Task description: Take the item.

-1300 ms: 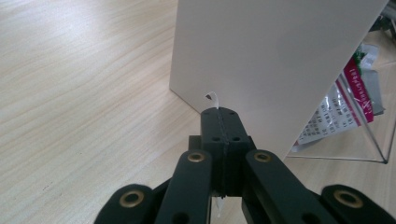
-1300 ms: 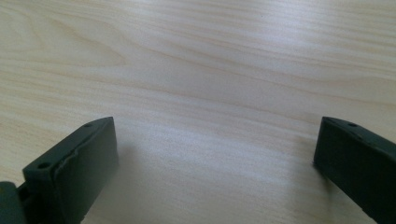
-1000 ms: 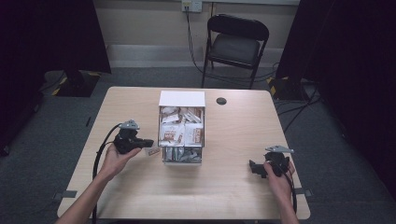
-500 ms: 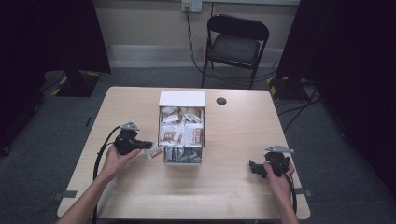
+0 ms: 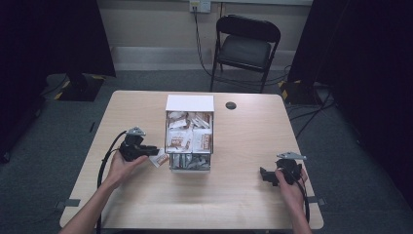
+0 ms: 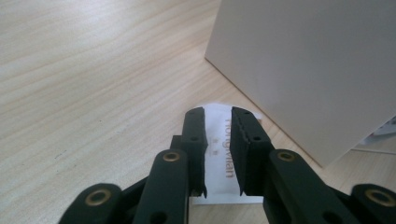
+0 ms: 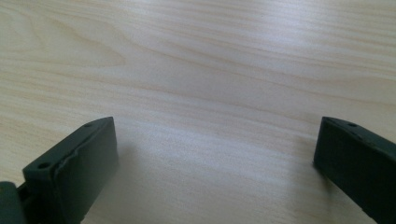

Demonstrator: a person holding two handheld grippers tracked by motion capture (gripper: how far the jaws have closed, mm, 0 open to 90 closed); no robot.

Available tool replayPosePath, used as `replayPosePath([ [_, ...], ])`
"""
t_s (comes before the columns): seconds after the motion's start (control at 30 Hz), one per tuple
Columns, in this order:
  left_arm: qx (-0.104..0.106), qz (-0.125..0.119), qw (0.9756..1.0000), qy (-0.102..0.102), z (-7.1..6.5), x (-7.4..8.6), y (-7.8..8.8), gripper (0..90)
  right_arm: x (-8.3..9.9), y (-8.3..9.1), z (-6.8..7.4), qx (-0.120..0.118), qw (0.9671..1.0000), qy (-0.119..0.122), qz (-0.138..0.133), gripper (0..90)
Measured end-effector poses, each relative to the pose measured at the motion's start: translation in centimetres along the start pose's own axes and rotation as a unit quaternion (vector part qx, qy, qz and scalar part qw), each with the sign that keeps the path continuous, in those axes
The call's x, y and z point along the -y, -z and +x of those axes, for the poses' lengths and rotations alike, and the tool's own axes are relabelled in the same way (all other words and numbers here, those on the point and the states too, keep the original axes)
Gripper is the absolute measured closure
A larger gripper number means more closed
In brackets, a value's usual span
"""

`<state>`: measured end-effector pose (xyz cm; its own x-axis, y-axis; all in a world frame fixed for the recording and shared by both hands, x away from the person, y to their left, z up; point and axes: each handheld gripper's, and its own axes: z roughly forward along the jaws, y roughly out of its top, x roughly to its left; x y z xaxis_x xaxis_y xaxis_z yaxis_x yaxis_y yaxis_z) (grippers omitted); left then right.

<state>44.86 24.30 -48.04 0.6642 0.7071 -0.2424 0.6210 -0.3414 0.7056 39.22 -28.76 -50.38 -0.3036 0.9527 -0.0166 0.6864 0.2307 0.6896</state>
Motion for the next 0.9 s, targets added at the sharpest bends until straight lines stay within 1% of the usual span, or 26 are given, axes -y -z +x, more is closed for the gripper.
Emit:
replayPosePath([
  [0.07, -0.01, -0.004, 0.9999, -0.001, 0.1, 0.0, 0.2, 70.3, 0.0, 0.0, 0.0, 0.0, 1.0, 0.0, 0.0, 0.0],
  [0.17, -0.025, -0.007, 0.9997, -0.001, 0.2, 0.0, 0.5, 55.2, 0.0, 0.0, 0.0, 0.0, 1.0, 0.0, 0.0, 0.0],
  [0.27, -0.033, -0.009, 0.9994, -0.006, 0.2, 0.0, 1.0, 43.7, 0.0, 0.0, 0.0, 0.001, 1.0, 0.0, 0.0, 0.0],
  [0.33, -0.04, -0.006, 0.9991, -0.013, 0.2, -0.2, 1.4, 36.8, 0.0, 0.0, 0.0, 0.001, 1.0, 0.0, 0.0, 0.0],
  [0.37, -0.042, -0.009, 0.999, -0.011, 0.2, -0.2, 1.7, 33.7, 0.0, 0.0, 0.0, 0.001, 1.0, 0.0, 0.0, 0.0],
  [0.43, -0.04, -0.015, 0.9991, -0.004, 0.2, -0.2, 2.2, 30.9, 0.0, 0.0, 0.0, 0.001, 1.0, 0.0, 0.0, 0.0],
  [0.47, -0.038, -0.014, 0.9992, -0.003, 0.2, -0.2, 2.5, 29.9, 0.0, 0.0, 0.0, 0.0, 1.0, 0.0, 0.0, 0.0],
  [0.53, -0.044, -0.013, 0.9989, -0.01, 0.1, -0.3, 3.0, 29.0, 0.0, 0.0, 0.0, 0.0, 1.0, 0.0, 0.0, 0.0],
  [0.6, -0.056, -0.012, 0.9982, -0.016, 0.0, -0.3, 3.6, 27.1, 0.0, 0.0, 0.0, 0.0, 1.0, 0.0, 0.0, 0.0],
  [0.67, -0.057, -0.013, 0.9981, -0.019, -0.1, -0.3, 4.1, 26.3, 0.0, 0.0, 0.0, 0.0, 1.0, 0.0, 0.0, 0.0],
  [0.7, -0.06, -0.011, 0.9978, -0.024, -0.1, -0.3, 4.3, 25.6, 0.0, 0.0, 0.0, 0.001, 1.0, 0.0, 0.0, 0.0],
  [0.8, -0.061, -0.014, 0.9978, -0.022, -0.2, -0.2, 4.8, 24.1, 0.0, 0.0, 0.0, 0.001, 1.0, 0.0, 0.0, 0.0],
  [0.9, -0.058, -0.016, 0.998, -0.019, -0.3, 0.0, 5.7, 22.4, 0.0, 0.0, 0.0, 0.001, 1.0, 0.0, 0.0, 0.0],
])
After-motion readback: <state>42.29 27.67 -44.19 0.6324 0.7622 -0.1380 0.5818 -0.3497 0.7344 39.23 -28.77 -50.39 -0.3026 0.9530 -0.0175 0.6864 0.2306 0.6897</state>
